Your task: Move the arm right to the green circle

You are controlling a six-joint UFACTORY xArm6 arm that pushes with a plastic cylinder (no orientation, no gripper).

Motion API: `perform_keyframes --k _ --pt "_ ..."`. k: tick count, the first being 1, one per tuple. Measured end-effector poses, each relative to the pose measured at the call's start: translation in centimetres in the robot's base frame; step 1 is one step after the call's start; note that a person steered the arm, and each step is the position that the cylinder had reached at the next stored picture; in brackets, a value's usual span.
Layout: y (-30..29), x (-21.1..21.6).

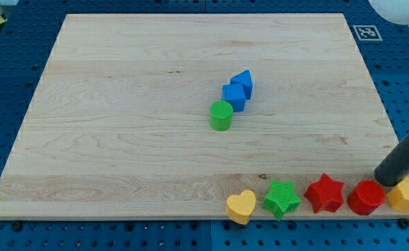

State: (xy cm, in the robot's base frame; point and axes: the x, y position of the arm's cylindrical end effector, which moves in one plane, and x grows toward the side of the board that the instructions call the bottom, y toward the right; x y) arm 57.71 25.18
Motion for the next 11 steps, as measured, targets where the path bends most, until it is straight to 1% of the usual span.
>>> perform_keyframes --k 2,3,4,5,6,7,10,11 --pt "0.5 -0.3" --pt "1.1 -2.0" --pt "1.1 -4.6" --pt "-0.4 -5.9" --pt "-2.7 -8.6" --pt "-5.4 -10.1" --pt "-7.5 -10.3" --pt "-10.2 -10.3"
